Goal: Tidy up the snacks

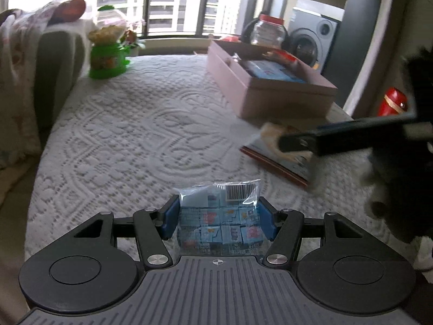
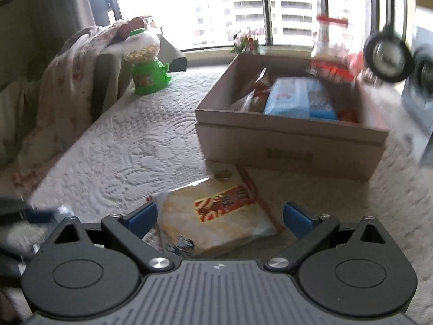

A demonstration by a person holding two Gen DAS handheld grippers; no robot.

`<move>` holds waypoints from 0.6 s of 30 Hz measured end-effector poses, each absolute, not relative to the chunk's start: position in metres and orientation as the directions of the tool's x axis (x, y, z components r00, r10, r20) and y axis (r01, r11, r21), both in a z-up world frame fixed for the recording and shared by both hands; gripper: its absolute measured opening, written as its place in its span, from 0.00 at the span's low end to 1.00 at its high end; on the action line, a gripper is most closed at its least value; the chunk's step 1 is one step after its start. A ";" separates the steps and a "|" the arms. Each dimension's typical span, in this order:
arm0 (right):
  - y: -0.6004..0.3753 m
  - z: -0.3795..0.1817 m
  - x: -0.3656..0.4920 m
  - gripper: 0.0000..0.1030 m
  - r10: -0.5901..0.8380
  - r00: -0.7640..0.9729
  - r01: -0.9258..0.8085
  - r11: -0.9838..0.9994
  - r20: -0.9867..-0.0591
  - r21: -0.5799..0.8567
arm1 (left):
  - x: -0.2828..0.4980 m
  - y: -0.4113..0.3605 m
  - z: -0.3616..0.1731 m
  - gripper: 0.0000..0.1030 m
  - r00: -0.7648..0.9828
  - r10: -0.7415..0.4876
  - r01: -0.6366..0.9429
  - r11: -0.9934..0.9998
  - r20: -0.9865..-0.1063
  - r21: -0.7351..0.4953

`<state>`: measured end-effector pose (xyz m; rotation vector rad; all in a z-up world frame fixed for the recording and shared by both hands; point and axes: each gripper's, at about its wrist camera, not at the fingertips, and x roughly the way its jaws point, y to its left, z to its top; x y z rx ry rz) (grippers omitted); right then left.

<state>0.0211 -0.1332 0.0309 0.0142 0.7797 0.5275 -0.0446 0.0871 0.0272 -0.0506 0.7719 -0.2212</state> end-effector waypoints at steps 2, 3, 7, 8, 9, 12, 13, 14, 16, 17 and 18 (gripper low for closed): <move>-0.126 0.028 0.017 0.97 0.440 0.581 -0.483 0.864 -0.685 0.144 | -0.047 0.084 0.028 0.63 0.697 -0.214 0.185 0.976 -0.685 -0.118; -0.123 0.026 0.014 0.96 0.415 0.587 -0.499 0.862 -0.695 0.093 | -0.047 0.083 0.028 0.63 0.697 -0.214 0.184 0.976 -0.685 -0.118; -0.127 0.023 -0.004 0.95 0.330 0.634 -0.527 0.846 -0.699 -0.079 | -0.046 0.079 0.028 0.63 0.691 -0.227 0.186 0.973 -0.687 -0.135; -0.132 0.023 -0.007 0.95 0.294 0.651 -0.510 0.852 -0.700 -0.117 | -0.045 0.079 0.027 0.63 0.687 -0.233 0.184 0.972 -0.689 -0.145; -0.138 0.024 -0.007 0.95 0.248 0.671 -0.481 0.862 -0.699 -0.156 | -0.045 0.078 0.026 0.63 0.684 -0.235 0.183 0.972 -0.691 -0.149; -0.158 0.024 -0.009 0.95 0.106 0.739 -0.370 0.889 -0.665 -0.269 | -0.044 0.075 0.024 0.63 0.678 -0.248 0.193 0.968 -0.692 -0.158; -0.163 0.025 -0.009 0.95 0.087 0.747 -0.348 0.896 -0.659 -0.277 | -0.044 0.075 0.023 0.63 0.677 -0.254 0.195 0.967 -0.691 -0.165; -0.169 0.028 -0.010 0.95 0.098 0.747 -0.342 0.905 -0.658 -0.253 | -0.044 0.075 0.023 0.63 0.675 -0.260 0.195 0.965 -0.690 -0.173; -0.178 0.038 -0.011 0.95 0.205 0.713 -0.379 0.917 -0.671 -0.123 | -0.043 0.076 0.021 0.63 0.672 -0.264 0.188 0.964 -0.692 -0.186; -0.180 0.043 -0.009 0.95 0.271 0.688 -0.395 0.918 -0.673 -0.034 | -0.042 0.076 0.019 0.63 0.671 -0.261 0.181 0.965 -0.694 -0.189; -0.179 0.047 -0.006 0.95 0.321 0.673 -0.397 0.917 -0.667 0.041 | -0.041 0.076 0.018 0.63 0.670 -0.257 0.175 0.966 -0.697 -0.189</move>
